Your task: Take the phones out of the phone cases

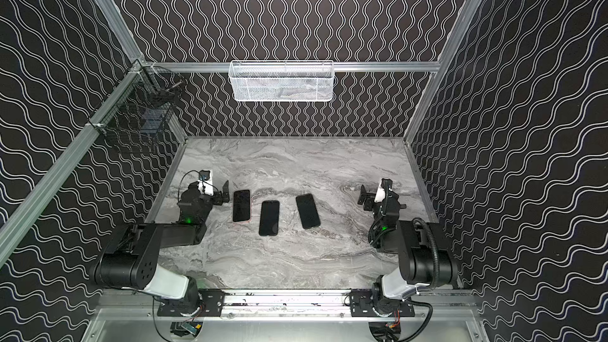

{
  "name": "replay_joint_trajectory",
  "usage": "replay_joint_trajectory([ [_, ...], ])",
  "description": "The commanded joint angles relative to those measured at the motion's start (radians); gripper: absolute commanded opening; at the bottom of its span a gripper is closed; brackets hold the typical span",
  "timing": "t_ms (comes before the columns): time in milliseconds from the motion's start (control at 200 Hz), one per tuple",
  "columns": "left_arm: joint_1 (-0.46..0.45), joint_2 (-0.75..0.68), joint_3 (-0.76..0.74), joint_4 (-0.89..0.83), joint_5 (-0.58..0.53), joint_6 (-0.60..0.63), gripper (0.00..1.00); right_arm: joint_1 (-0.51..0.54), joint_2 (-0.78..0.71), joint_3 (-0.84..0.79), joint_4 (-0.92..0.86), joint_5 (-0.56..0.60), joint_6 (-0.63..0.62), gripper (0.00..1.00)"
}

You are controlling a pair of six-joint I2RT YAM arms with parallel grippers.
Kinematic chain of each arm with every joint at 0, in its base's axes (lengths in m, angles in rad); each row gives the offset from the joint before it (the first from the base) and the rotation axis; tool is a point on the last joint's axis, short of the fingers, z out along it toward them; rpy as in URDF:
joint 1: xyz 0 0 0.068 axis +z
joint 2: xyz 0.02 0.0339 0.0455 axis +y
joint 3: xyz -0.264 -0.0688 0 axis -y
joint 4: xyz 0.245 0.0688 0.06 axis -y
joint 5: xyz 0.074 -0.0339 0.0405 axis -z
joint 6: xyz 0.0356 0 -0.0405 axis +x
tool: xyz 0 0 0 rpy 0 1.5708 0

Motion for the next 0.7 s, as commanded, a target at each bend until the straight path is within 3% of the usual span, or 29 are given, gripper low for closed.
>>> replay_joint_trajectory([
  [0,-0.002,-0.003,-0.001,0.032,-0.01,0.012,0.99,0.001,-0.003,0.001,0.019,0.004,0.004,0.99],
  [696,0.001,0.0,0.008,0.02,-0.009,0.007,0.99,0.001,-0.004,0.001,0.021,0.002,0.006,1.0],
])
